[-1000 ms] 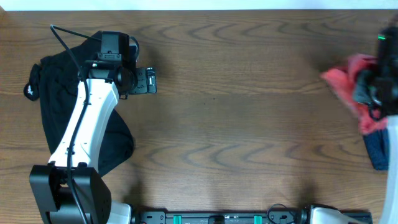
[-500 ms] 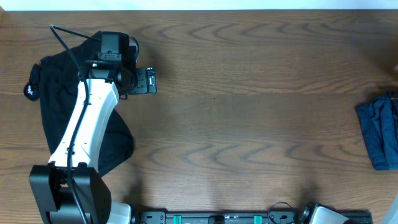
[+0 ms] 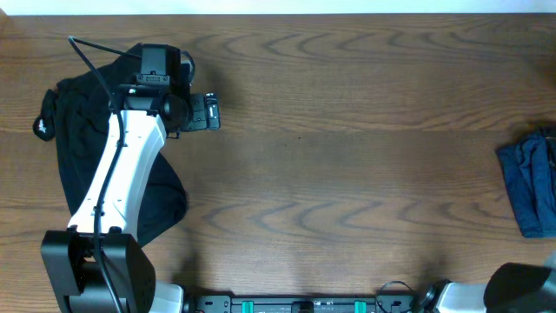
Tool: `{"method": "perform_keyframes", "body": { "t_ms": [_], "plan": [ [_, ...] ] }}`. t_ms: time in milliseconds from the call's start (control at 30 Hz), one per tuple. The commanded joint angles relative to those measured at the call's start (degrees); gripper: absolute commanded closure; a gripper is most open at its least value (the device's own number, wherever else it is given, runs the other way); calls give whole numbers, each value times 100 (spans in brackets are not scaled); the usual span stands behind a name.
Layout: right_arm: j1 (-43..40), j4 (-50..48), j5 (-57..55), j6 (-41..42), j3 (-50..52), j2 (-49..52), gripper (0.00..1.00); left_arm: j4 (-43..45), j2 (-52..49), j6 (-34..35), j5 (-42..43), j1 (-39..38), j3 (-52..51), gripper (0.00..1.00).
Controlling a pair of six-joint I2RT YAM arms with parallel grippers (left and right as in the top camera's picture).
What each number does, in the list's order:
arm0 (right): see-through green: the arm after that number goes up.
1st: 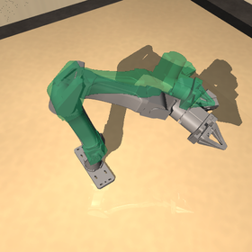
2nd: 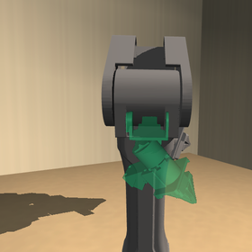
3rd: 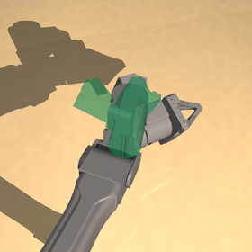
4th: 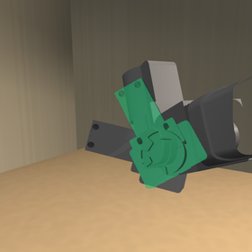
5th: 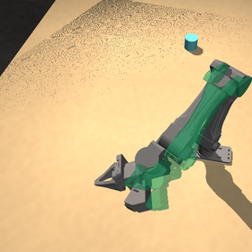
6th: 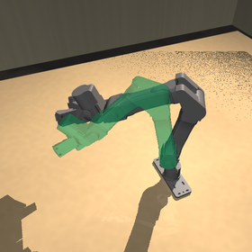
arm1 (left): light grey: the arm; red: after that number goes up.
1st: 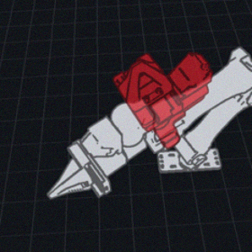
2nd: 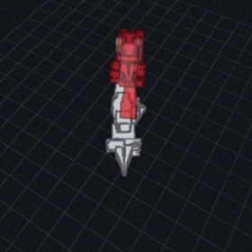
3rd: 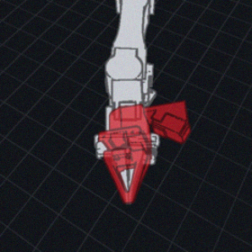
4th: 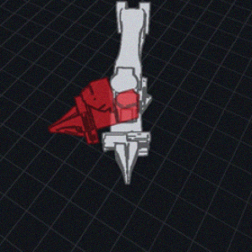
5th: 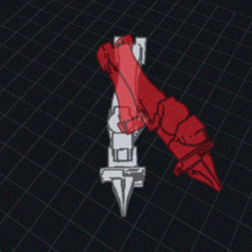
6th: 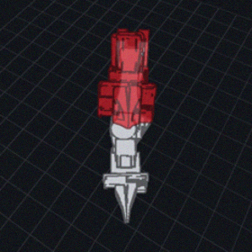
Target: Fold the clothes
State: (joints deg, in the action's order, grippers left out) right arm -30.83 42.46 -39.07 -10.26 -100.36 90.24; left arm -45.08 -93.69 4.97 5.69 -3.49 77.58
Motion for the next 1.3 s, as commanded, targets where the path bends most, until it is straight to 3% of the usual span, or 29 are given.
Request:
{"method": "perform_keyframes", "body": {
  "t_ms": [0,500,1267],
  "plan": [
    [-221,-315,-15,-562,-120,192,99,-2,-66,127,87,22,-50,2],
    [-1325,-249,745,-739,-111,785,99,15,-66,133,72,20,-50,2],
    [-1547,-1040,407,-914,-111,1399,99,184,-66,131,72,20,-50,2]
  ]
}}
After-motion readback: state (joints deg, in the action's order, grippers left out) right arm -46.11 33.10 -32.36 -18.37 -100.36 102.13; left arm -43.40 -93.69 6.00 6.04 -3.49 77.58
